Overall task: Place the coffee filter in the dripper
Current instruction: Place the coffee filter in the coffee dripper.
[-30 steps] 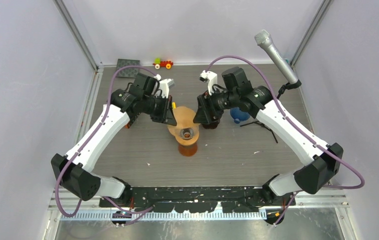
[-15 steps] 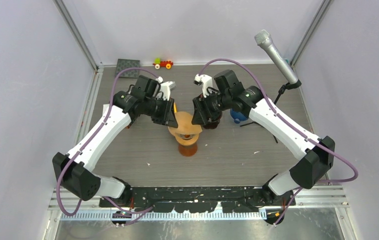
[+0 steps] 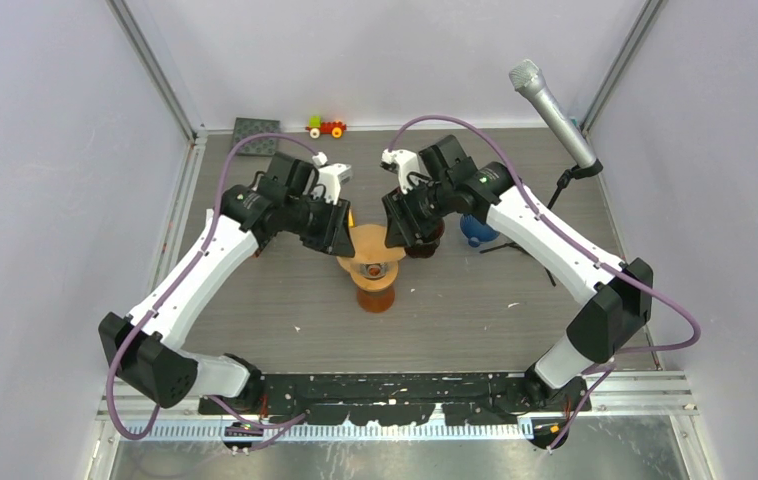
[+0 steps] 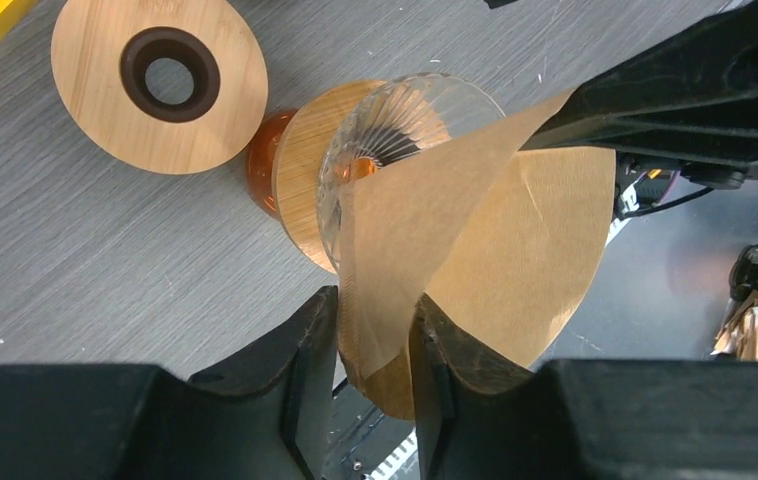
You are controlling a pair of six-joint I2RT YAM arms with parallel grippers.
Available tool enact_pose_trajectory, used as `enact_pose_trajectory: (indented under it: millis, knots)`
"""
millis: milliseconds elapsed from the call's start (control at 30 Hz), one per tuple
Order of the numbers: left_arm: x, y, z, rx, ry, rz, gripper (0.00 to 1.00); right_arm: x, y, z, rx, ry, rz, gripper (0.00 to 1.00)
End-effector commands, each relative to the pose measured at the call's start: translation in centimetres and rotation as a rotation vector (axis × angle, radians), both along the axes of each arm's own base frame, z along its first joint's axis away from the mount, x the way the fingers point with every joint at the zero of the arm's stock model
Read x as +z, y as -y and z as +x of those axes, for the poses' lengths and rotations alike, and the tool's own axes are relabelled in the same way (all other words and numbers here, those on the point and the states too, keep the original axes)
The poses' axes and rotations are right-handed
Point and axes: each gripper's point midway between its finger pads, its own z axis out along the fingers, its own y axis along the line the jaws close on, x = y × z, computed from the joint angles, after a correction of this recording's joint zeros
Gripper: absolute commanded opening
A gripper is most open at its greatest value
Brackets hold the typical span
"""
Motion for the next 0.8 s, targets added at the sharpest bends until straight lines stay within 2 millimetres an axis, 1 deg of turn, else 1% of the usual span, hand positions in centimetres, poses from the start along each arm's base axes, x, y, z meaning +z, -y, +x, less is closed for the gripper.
enact_pose_trajectory:
  millis: [0, 167, 367, 600, 767]
  knots:
    - [0.6, -0.2, -0.4, -0.046, 0.064, 0.018, 0.36, 2.1, -0.3, 0.4, 0.030, 0.069, 0.009, 0.60]
    - [0.2, -0.1, -0.4, -0.064, 0.078, 0.044, 0.42, 2.2, -0.7, 0.2, 0.052, 0.087, -0.002, 0.60]
    - [0.2, -0.2, 0.1, -0.056, 0.093, 0.067, 0.45, 2.0, -0.6, 0.3, 0.050, 0.098, -0.020, 0.59]
    - [0.1, -0.4, 1.0, -0.041, 0.115, 0.092, 0.49, 1.0, -0.3, 0.5, -0.018, 0.072, -0.036, 0.64]
    - [0.1, 0.3, 1.5, -0.040, 0.114, 0.074, 0.52, -0.1, -0.6, 0.2, -0.030, 0.027, -0.028, 0.66]
